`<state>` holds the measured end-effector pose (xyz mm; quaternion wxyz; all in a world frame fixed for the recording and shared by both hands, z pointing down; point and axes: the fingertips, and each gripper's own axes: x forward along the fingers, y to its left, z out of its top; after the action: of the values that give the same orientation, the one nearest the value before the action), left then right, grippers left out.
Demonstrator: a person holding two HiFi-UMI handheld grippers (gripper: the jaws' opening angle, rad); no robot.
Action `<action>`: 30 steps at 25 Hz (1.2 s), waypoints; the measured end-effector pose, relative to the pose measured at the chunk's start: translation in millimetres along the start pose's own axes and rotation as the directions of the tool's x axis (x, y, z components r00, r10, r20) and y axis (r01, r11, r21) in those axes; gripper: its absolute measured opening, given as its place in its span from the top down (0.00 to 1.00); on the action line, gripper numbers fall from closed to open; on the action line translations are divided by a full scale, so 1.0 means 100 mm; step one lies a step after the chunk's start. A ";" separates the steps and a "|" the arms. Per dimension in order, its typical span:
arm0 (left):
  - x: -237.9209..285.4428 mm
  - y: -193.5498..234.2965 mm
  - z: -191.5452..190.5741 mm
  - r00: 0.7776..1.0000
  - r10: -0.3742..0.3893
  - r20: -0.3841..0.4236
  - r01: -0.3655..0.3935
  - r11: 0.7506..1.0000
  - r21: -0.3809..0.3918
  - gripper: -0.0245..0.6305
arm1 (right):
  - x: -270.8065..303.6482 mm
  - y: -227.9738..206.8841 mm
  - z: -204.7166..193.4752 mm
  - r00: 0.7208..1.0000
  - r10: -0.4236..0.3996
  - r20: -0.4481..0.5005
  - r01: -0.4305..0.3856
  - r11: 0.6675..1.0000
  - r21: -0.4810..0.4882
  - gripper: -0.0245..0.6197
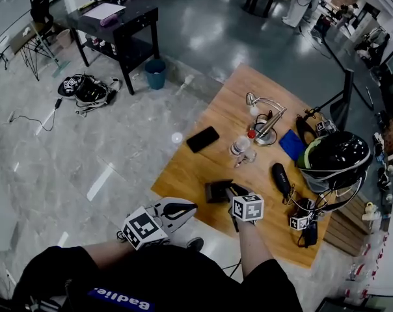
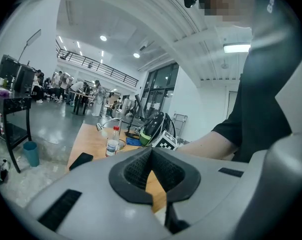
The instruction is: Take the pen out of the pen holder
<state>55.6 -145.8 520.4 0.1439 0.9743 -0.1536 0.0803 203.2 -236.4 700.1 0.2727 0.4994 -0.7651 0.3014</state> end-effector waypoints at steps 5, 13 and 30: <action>-0.03 -0.02 -0.01 1.000 0.001 -0.002 -0.001 1.000 -0.002 0.95 | -0.01 0.03 0.01 1.000 -0.001 0.004 0.001 1.000 -0.009 0.86; -0.04 -0.11 0.00 1.000 -0.017 0.001 0.017 1.000 0.004 0.95 | -0.22 0.17 0.09 0.998 0.010 0.059 -0.009 1.000 -0.012 0.89; 0.07 -0.39 0.11 0.995 -0.095 0.010 0.094 0.995 0.034 0.95 | -1.25 0.68 0.52 0.957 0.034 0.287 -0.027 0.999 -0.028 0.89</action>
<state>75.7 -115.2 501.6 0.1304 0.9832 -0.1069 0.0702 177.7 -177.7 562.2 0.1598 0.5227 -0.8077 0.2208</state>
